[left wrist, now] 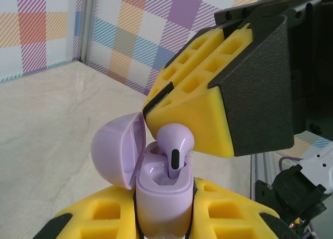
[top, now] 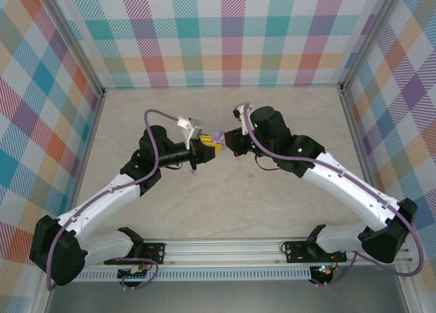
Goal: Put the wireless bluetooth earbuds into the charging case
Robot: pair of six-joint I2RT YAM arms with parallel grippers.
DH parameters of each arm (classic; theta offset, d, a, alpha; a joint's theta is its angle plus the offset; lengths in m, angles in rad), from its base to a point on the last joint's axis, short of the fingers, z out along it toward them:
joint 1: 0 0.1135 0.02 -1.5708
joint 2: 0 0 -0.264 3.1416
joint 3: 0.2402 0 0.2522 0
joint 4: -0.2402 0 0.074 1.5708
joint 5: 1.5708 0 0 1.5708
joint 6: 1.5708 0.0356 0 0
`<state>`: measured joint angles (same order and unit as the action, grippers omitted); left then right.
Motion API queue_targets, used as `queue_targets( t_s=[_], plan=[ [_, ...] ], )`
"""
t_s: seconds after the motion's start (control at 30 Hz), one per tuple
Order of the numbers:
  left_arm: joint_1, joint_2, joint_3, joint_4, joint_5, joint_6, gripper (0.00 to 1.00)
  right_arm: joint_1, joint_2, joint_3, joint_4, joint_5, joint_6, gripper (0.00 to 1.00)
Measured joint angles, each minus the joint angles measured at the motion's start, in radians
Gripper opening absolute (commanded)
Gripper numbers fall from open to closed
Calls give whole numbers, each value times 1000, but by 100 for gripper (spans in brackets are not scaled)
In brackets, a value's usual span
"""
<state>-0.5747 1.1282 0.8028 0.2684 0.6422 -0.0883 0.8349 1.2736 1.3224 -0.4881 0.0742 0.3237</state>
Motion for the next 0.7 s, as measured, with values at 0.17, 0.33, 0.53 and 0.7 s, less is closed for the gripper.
queue_targets(
  t_s=[0.17,0.33,0.53,0.7],
  plan=[
    [0,0,0,-5,0,4,12,-4,0,0,0,-19,-3,15],
    [0,0,0,-8,-9,7,12,-5,0,0,0,-26,-4,16],
    [0,10,0,-15,-55,6,12,-6,0,0,0,-51,-12,16],
    [0,21,0,-14,-60,6,12,4,0,0,14,-100,-18,16]
  ],
)
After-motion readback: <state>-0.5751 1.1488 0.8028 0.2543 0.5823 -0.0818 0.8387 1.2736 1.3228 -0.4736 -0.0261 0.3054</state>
